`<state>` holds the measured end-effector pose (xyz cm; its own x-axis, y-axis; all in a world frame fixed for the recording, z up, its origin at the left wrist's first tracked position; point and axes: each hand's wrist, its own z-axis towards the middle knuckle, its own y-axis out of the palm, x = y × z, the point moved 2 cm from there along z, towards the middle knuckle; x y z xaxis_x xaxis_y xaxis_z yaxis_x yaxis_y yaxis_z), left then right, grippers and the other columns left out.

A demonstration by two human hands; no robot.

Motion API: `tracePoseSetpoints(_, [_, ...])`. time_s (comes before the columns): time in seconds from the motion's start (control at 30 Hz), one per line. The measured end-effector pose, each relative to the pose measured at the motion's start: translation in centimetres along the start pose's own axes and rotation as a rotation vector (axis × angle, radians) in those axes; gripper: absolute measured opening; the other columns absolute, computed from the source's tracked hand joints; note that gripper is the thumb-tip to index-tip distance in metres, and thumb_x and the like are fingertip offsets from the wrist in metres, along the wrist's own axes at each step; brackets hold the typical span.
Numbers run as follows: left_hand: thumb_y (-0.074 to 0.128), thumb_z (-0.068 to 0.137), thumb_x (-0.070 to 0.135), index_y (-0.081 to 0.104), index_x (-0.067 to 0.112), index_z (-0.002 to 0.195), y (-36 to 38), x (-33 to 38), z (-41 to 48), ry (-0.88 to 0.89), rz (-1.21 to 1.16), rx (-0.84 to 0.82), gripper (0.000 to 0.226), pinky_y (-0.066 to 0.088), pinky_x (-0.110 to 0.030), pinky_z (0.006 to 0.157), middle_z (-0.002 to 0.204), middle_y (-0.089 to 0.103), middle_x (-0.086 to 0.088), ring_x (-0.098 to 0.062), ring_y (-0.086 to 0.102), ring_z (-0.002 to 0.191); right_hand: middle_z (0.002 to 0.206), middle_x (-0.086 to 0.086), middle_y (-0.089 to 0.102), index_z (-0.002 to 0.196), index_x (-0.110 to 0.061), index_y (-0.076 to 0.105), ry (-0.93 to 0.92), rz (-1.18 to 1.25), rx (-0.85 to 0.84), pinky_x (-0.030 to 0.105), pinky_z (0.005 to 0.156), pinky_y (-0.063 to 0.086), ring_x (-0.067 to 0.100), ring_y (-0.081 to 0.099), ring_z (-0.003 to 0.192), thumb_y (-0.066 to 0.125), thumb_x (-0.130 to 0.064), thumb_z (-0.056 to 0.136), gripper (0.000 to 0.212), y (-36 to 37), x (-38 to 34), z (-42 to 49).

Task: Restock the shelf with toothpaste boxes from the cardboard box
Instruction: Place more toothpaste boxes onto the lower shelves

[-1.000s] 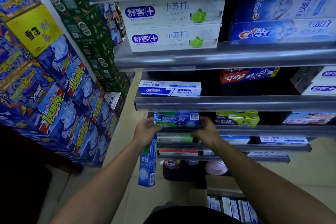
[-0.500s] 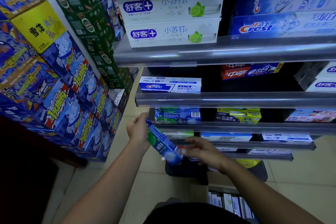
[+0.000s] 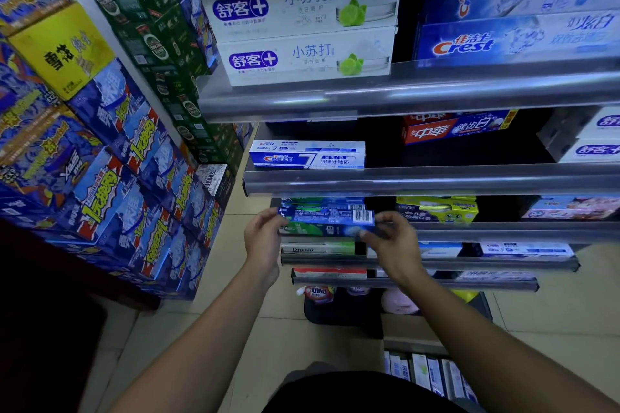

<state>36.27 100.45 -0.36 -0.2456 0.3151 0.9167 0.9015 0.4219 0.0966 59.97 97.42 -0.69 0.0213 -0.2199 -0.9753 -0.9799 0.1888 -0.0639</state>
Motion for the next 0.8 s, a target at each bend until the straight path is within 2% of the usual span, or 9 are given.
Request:
tracePoseSetpoints(0.1, [0.073, 0.087, -0.001, 0.069, 0.018, 0.099, 0.3, 0.7, 0.6, 0.070, 0.056, -0.037, 0.023, 0.048, -0.031, 0.083, 0.103, 0.067, -0.002, -0.019, 0.063, 0.095, 0.104, 0.002, 0.068, 0.109, -0.009, 0.062, -0.041, -0.111, 0.042, 0.030, 0.085, 0.057, 0.016, 0.065, 0.096, 0.078, -0.010, 0.088, 0.026, 0.2, -0.6, 1.5])
tracePoseSetpoints(0.17, [0.074, 0.088, 0.001, 0.071, 0.020, 0.093, 0.4, 1.1, 1.3, 0.101, 0.101, -0.029, 0.020, 0.048, -0.031, 0.078, 0.095, 0.066, 0.001, -0.018, 0.062, 0.091, 0.105, 0.006, 0.069, 0.111, -0.005, 0.066, -0.051, -0.171, 0.085, 0.038, 0.091, 0.056, 0.023, 0.066, 0.100, 0.078, -0.017, 0.089, 0.028, 0.5, -0.8, 2.6])
tracePoseSetpoints(0.27, [0.073, 0.092, 0.009, 0.072, 0.016, 0.090, 0.6, 1.3, 2.4, 0.136, 0.220, -0.035, 0.008, 0.048, -0.037, 0.080, 0.094, 0.068, -0.005, -0.023, 0.062, 0.091, 0.107, 0.009, 0.074, 0.116, -0.002, 0.071, -0.077, -0.243, 0.121, 0.035, 0.088, 0.054, 0.026, 0.069, 0.101, 0.077, -0.024, 0.090, 0.034, 1.0, -0.8, 4.1])
tracePoseSetpoints(0.33, [0.071, 0.095, 0.016, 0.073, 0.014, 0.098, 0.7, 1.4, 2.8, 0.159, 0.308, -0.021, 0.004, 0.051, -0.044, 0.087, 0.104, 0.072, -0.008, -0.027, 0.065, 0.099, 0.119, 0.009, 0.073, 0.124, -0.004, 0.068, -0.060, -0.302, 0.084, 0.029, 0.089, 0.049, 0.027, 0.068, 0.110, 0.076, -0.022, 0.091, 0.038, 1.3, -0.5, 4.6])
tracePoseSetpoints(0.4, [0.072, 0.095, 0.021, 0.073, 0.012, 0.103, 0.7, 1.6, 3.2, 0.161, 0.353, 0.014, 0.012, 0.053, -0.046, 0.086, 0.104, 0.074, -0.006, -0.027, 0.067, 0.100, 0.132, 0.008, 0.067, 0.134, -0.005, 0.062, -0.024, -0.321, 0.016, 0.027, 0.094, 0.045, 0.028, 0.063, 0.121, 0.077, -0.016, 0.089, 0.048, 1.5, -0.1, 4.9])
tracePoseSetpoints(0.53, [0.072, 0.094, 0.018, 0.073, 0.012, 0.103, 0.6, 1.5, 3.2, 0.165, 0.357, 0.027, 0.011, 0.051, -0.037, 0.079, 0.100, 0.074, -0.003, -0.023, 0.067, 0.095, 0.142, 0.008, 0.061, 0.141, -0.005, 0.056, -0.008, -0.310, -0.035, 0.037, 0.110, 0.045, 0.026, 0.057, 0.130, 0.078, -0.012, 0.089, 0.057, 0.6, -0.1, 4.6])
tracePoseSetpoints(0.63, [0.072, 0.093, 0.017, 0.067, 0.024, 0.101, -0.2, 0.4, 1.6, 0.186, 0.306, 0.099, 0.011, 0.048, -0.025, 0.075, 0.101, 0.069, 0.008, -0.008, 0.063, 0.092, 0.132, 0.004, 0.064, 0.138, -0.007, 0.058, 0.007, -0.238, -0.005, 0.032, 0.103, 0.048, 0.018, 0.059, 0.119, 0.074, -0.010, 0.092, 0.050, -1.6, 0.1, 3.3])
tracePoseSetpoints(0.7, [0.072, 0.092, 0.015, 0.069, 0.019, 0.101, -0.5, -1.2, 0.0, 0.200, 0.324, 0.136, 0.011, 0.046, -0.017, 0.071, 0.100, 0.068, 0.007, -0.004, 0.063, 0.089, 0.117, 0.004, 0.067, 0.133, -0.008, 0.061, 0.025, -0.191, -0.011, 0.034, 0.094, 0.053, 0.017, 0.063, 0.105, 0.071, -0.008, 0.093, 0.041, -4.1, 0.6, 2.2])
tracePoseSetpoints(0.8, [0.072, 0.091, 0.011, 0.067, 0.016, 0.104, -0.1, -5.1, -3.5, 0.153, 0.405, 0.118, 0.014, 0.044, -0.017, 0.071, 0.096, 0.066, 0.007, -0.002, 0.061, 0.084, 0.091, 0.010, 0.072, 0.119, -0.007, 0.065, 0.073, -0.162, -0.019, 0.029, 0.068, 0.053, 0.016, 0.067, 0.072, 0.066, -0.002, 0.094, 0.026, -9.5, 2.0, 0.3])
